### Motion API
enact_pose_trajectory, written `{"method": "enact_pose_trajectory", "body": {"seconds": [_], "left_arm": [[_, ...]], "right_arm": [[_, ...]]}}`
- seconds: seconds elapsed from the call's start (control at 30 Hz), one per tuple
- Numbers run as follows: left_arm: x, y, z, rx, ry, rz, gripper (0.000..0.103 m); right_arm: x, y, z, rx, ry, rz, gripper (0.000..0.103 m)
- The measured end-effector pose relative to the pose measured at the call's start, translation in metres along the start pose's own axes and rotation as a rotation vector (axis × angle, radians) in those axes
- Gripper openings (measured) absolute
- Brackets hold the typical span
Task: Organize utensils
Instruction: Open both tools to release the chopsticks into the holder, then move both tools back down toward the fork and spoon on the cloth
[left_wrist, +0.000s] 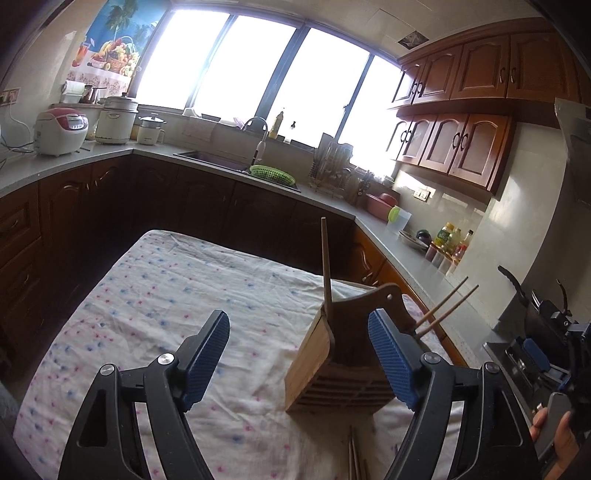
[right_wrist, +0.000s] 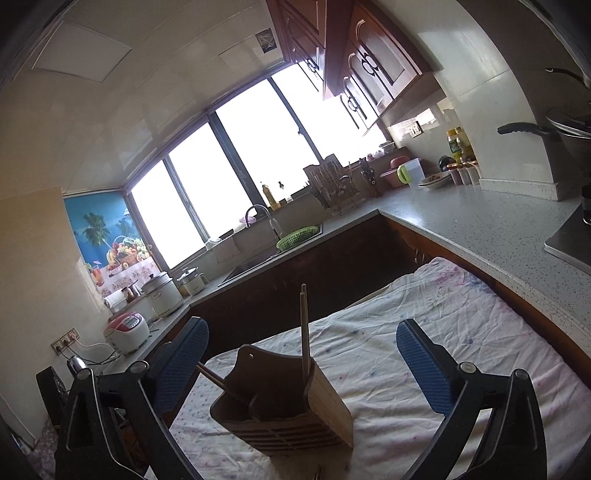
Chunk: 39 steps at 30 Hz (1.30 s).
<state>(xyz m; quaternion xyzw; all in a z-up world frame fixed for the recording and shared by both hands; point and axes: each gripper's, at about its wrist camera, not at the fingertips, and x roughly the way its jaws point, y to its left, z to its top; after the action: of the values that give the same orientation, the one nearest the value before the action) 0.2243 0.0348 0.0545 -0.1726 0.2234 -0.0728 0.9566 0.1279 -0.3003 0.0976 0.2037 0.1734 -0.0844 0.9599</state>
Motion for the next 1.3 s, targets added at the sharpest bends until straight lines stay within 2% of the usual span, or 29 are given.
{"method": "enact_pose_trajectory", "body": {"seconds": [0.6, 1.0, 1.3], "left_arm": [[-0.082, 0.003, -0.045, -0.049, 0.098, 0.003, 0.078], [-0.101, -0.004, -0.068, -0.028, 0.153, 0.019, 0.078], [-0.097, -0.009, -0.080, -0.032, 0.212, 0.027, 0.078]], "right_arm": [[-0.070, -0.017, -0.063, 0.017, 0.116, -0.055, 0.103], [-0.095, -0.024, -0.104, -0.018, 0.176, -0.090, 0.103], [-0.102, -0.033, -0.124, -0.011, 0.227, -0.109, 0.103]]}}
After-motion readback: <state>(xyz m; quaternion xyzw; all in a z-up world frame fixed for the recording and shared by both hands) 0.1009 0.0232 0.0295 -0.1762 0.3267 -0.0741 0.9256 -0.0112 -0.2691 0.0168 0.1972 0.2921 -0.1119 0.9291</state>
